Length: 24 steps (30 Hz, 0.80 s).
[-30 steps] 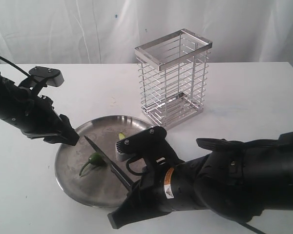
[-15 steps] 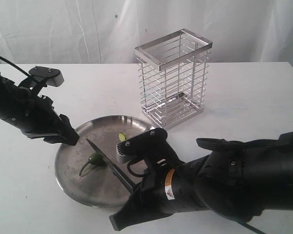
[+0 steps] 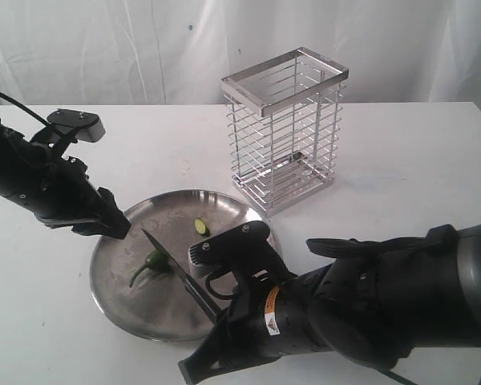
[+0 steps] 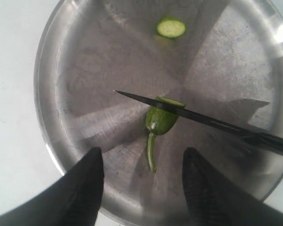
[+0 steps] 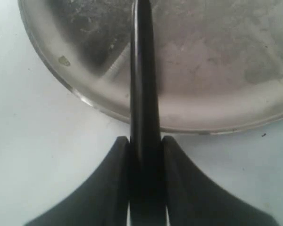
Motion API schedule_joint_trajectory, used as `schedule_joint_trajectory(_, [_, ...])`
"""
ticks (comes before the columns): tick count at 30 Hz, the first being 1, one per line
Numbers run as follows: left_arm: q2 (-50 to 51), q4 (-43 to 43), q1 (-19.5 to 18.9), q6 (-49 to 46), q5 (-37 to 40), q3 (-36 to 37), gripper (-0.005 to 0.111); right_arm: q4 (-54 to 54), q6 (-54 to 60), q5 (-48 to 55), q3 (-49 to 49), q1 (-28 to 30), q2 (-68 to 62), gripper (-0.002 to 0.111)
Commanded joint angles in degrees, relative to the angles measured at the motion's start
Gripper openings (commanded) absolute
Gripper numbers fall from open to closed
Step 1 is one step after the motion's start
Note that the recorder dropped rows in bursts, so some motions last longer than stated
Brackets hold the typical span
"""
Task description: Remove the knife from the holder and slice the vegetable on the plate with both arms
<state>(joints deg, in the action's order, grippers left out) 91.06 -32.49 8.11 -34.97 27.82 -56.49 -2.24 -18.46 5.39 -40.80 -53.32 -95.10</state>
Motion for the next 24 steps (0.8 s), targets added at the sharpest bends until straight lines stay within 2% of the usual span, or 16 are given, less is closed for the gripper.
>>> schedule_joint_trajectory(1, [-0.18, -5.99, -0.02, -2.37, 0.69, -0.18, 0.054, -0.30, 0.28, -0.84, 0.26, -0.28, 0.20, 0.000])
schedule_joint_trajectory(4, [-0.14, -8.35, -0.02, -4.72, 0.69, -0.18, 0.049, -0.30, 0.26, -0.73, 0.26, -0.28, 0.20, 0.000])
schedule_joint_trajectory(8, [-0.14, -8.72, -0.02, -4.82, 0.69, -0.18, 0.029, -0.30, 0.26, -0.73, 0.26, -0.28, 0.20, 0.000])
schedule_joint_trajectory(11, [-0.14, -11.09, -0.02, -6.42, 0.69, -0.18, 0.022, -0.30, 0.26, -0.61, 0.26, -0.28, 0.20, 0.000])
schedule_joint_trajectory(17, [-0.04, -19.46, -0.02, -14.02, 1.71, -0.18, 0.024, -0.30, 0.26, -0.38, 0.26, -0.28, 0.20, 0.000])
schedule_joint_trajectory(22, [1.22, -20.08, 0.08, -14.11, 2.37, -0.18, 0.034, -0.30, 0.26, -0.38, 0.26, -0.28, 0.20, 0.000])
schedule_joint_trajectory(24, [2.27, -20.20, 0.08, -14.11, 2.37, -0.18, 0.033, -0.30, 0.26, -0.38, 0.26, -0.28, 0.20, 0.000])
